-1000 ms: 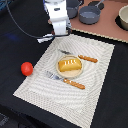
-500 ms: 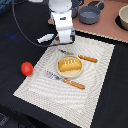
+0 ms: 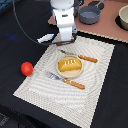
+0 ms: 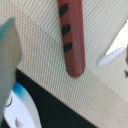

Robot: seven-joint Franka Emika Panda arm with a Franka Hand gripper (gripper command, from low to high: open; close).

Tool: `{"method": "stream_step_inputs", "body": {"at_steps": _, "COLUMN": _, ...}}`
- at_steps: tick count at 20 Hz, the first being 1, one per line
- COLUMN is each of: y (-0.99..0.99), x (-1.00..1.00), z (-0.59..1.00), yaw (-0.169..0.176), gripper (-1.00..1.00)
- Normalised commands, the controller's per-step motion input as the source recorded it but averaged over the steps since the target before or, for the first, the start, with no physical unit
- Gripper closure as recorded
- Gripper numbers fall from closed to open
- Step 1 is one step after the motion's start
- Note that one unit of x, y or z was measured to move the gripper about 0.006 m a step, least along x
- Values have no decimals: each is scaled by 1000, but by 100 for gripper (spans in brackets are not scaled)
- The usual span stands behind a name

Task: Interact with the objects in diverse but meaningful ways.

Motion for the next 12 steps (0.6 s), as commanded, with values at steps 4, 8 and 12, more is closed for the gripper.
{"method": "stream_step_inputs", "body": {"at_steps": 4, "y": -486, "x": -426, "z": 514, "yaw": -62, "gripper": -100}}
{"method": "stream_step_inputs", "body": {"at_steps": 8, "y": -728, "x": -338, "z": 331, "yaw": -14, "gripper": -100}}
{"method": "stream_step_inputs", "body": {"at_steps": 12, "y": -876, "x": -186, "z": 306, "yaw": 0, "gripper": -100}}
